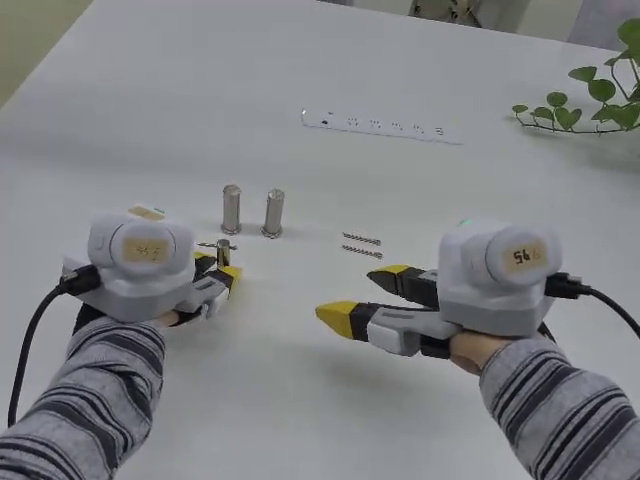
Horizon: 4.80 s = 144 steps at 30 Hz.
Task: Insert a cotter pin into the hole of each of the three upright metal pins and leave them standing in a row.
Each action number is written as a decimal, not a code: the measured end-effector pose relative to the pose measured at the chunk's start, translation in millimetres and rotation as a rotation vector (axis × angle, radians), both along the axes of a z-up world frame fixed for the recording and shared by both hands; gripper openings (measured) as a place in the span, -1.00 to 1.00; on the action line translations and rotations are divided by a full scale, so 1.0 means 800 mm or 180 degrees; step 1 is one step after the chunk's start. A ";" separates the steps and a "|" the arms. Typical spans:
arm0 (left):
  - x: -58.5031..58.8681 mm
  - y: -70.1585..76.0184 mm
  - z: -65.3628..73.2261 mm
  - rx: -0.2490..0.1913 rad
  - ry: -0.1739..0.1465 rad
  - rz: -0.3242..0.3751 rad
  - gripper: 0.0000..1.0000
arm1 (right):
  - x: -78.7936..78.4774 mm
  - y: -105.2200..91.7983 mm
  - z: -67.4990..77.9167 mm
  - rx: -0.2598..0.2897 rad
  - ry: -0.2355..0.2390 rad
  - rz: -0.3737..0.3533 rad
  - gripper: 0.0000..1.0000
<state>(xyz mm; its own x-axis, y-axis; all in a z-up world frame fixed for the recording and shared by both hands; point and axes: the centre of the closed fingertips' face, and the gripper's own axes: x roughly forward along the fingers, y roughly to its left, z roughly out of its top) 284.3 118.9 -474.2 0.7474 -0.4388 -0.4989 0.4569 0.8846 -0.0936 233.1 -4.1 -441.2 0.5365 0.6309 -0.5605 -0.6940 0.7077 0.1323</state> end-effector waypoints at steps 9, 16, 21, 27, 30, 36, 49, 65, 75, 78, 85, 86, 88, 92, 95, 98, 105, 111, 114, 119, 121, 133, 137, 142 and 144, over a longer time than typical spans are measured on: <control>-0.001 -0.001 0.020 -0.0203 -0.0019 0.0023 -0.24 | 0.013 -0.004 0.016 -0.0032 -0.0100 -0.0026 -0.01; -0.002 0.001 0.040 -0.0087 -0.0179 -0.0040 0.02 | 0.038 -0.005 0.030 -0.0027 -0.0170 -0.0027 -0.02; 0.000 0.006 0.058 -0.0118 -0.0347 -0.0013 0.11 | 0.062 0.003 0.043 0.0095 -0.0262 -0.0063 -0.04; -0.001 0.006 0.059 -0.0135 -0.0320 0.0006 0.29 | 0.087 0.021 0.051 0.0260 -0.0290 -0.0077 -0.07; -0.002 0.005 0.056 -0.0107 -0.0286 0.0001 0.39 | 0.097 0.031 0.050 0.0314 -0.0324 -0.0072 -0.14; 0.000 0.002 0.056 -0.0090 -0.0306 -0.0025 0.59 | 0.113 0.055 0.038 0.0370 -0.0304 -0.0034 -0.16; 0.004 -0.003 0.058 -0.0166 -0.0373 -0.0063 0.77 | 0.151 0.098 -0.003 0.0259 -0.0302 0.0177 -0.46; 0.005 -0.002 0.051 -0.0169 -0.0301 -0.0087 0.97 | 0.172 0.104 -0.028 0.0245 -0.0266 0.0143 -0.72; 0.004 -0.007 0.046 -0.0148 -0.0262 -0.0136 0.97 | 0.170 0.105 -0.024 0.0182 -0.0427 0.0088 -0.82; 0.003 -0.007 0.046 -0.0148 -0.0255 -0.0144 0.97 | 0.165 0.104 -0.024 0.0158 -0.0416 0.0101 -0.83; 0.002 -0.010 0.050 -0.0150 -0.0273 -0.0170 0.97 | 0.154 0.089 -0.013 0.0037 -0.0539 0.0103 -0.83; 0.002 -0.010 0.051 -0.0150 -0.0276 -0.0173 0.97 | 0.151 0.087 -0.011 0.0010 -0.0551 0.0109 -0.83; 0.002 -0.011 0.052 -0.0147 -0.0280 -0.0183 0.97 | 0.143 0.080 -0.009 -0.0040 -0.0558 0.0107 -0.83; 0.001 -0.014 0.054 -0.0156 -0.0294 -0.0201 0.97 | 0.128 0.066 -0.005 -0.0047 -0.0535 0.0051 -0.83; 0.000 -0.016 0.055 -0.0149 -0.0299 -0.0223 0.96 | 0.120 0.058 -0.006 -0.0052 -0.0505 0.0022 -0.83; -0.001 -0.018 0.056 -0.0143 -0.0299 -0.0237 0.96 | 0.115 0.046 -0.007 -0.0086 -0.0498 -0.0008 -0.83; -0.002 -0.020 0.056 -0.0133 -0.0297 -0.0253 0.95 | 0.091 0.035 -0.011 -0.0124 -0.0459 -0.0048 -0.83; -0.002 -0.021 0.056 -0.0133 -0.0302 -0.0262 0.94 | 0.077 0.030 -0.017 -0.0128 -0.0421 -0.0104 -0.83; -0.003 -0.023 0.055 -0.0128 -0.0295 -0.0279 0.93 | 0.073 0.028 -0.021 -0.0101 -0.0375 -0.0140 -0.83; -0.004 -0.025 0.056 -0.0130 -0.0296 -0.0302 0.92 | 0.068 0.025 -0.026 -0.0128 -0.0353 -0.0153 -0.83; -0.004 -0.025 0.056 -0.0128 -0.0297 -0.0302 0.92 | 0.067 0.024 -0.027 -0.0146 -0.0355 -0.0158 -0.83; -0.004 -0.027 0.056 -0.0118 -0.0312 -0.0340 0.92 | 0.056 0.024 -0.029 -0.0214 -0.0372 -0.0279 -0.82; -0.004 -0.027 0.056 -0.0107 -0.0314 -0.0343 0.92 | 0.055 0.024 -0.030 -0.0265 -0.0367 -0.0351 -0.82; -0.004 -0.027 0.057 -0.0112 -0.0328 -0.0342 0.92 | 0.053 0.025 -0.031 -0.0234 -0.0304 -0.0432 -0.82; -0.004 -0.028 0.058 -0.0113 -0.0334 -0.0350 0.92 | 0.053 0.024 -0.031 -0.0237 -0.0291 -0.0447 -0.81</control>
<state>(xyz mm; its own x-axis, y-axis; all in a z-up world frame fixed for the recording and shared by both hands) 280.8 96.6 -427.9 0.7410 -0.5369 -0.4034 0.5598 0.8256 -0.0706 275.3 15.4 -466.2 0.6674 0.5047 -0.5476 -0.5943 0.8041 0.0168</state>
